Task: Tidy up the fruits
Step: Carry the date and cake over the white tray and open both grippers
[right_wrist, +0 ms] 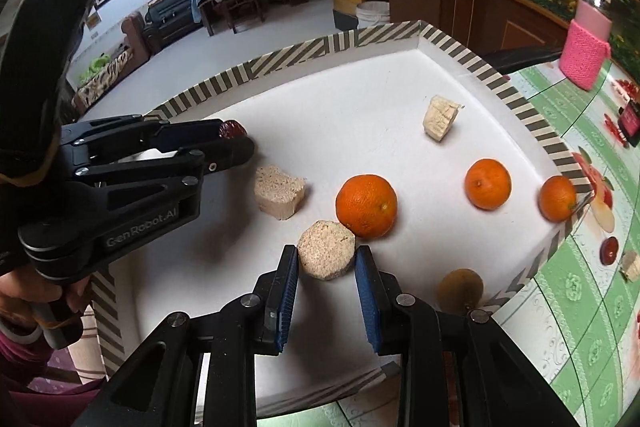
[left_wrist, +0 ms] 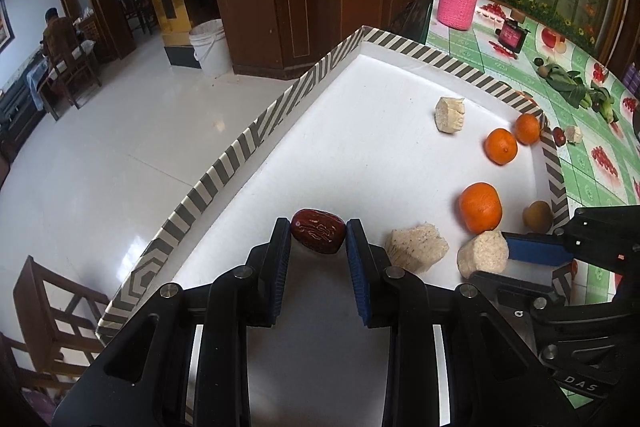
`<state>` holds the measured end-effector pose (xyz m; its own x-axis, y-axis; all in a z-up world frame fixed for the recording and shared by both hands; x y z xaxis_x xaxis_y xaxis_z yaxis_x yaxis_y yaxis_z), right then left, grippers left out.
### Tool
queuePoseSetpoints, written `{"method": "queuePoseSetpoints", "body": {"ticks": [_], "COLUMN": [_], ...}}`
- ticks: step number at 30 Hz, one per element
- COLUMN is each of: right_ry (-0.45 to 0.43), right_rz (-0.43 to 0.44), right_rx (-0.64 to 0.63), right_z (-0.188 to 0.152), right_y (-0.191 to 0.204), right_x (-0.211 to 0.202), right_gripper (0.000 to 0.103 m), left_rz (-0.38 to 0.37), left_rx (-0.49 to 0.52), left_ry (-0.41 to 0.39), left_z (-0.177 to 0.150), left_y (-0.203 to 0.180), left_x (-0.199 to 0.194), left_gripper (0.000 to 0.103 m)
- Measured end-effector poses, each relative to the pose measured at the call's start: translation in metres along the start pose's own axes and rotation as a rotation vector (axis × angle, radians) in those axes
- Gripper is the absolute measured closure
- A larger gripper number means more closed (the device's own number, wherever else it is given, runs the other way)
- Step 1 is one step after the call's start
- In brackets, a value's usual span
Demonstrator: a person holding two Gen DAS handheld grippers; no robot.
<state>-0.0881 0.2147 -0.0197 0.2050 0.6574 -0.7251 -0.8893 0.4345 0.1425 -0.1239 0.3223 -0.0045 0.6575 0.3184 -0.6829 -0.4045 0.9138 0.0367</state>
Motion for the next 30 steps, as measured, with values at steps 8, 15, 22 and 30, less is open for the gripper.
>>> {"method": "queuePoseSetpoints", "body": {"ticks": [8,15,22,30], "right_ry": [-0.015,-0.087,-0.142,-0.208], "right_rz": [-0.014,0.001,-0.005,-0.043], "right_rx": [-0.023,0.02,0.102,0.208], "right_z": [-0.002,-0.003,-0.011,-0.023], "right_y": [0.003,0.002,-0.013,-0.041], "right_x": [-0.003,-0.029,-0.053,-0.082], "right_gripper": [0.074,0.074,0.073,0.073], "left_rz": [0.001,-0.019,-0.054,-0.062], "left_rx": [-0.021,-0.042,-0.056,-0.025], "left_ry": [0.021,0.026,-0.022,-0.06], "left_z": [0.002,0.002,0.007,0.012], "left_y": [0.0,0.002,0.002,-0.019], "left_x": [0.003,0.0,-0.018,-0.032], "left_gripper": [0.075,0.068,0.038,0.038]}}
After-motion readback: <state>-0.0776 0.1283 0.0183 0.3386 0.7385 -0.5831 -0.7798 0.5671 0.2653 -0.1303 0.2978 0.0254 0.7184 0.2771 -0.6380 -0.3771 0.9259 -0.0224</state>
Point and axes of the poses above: each gripper's, at about its wrist camera, not at the fingertips, and x roughly the way its jaws point, y to its left, z to its top, the point moved 5 cm from there along x, roughly the way its jaws point, and after that the axes turned 10 degrees about -y, right-handed, at the moved point
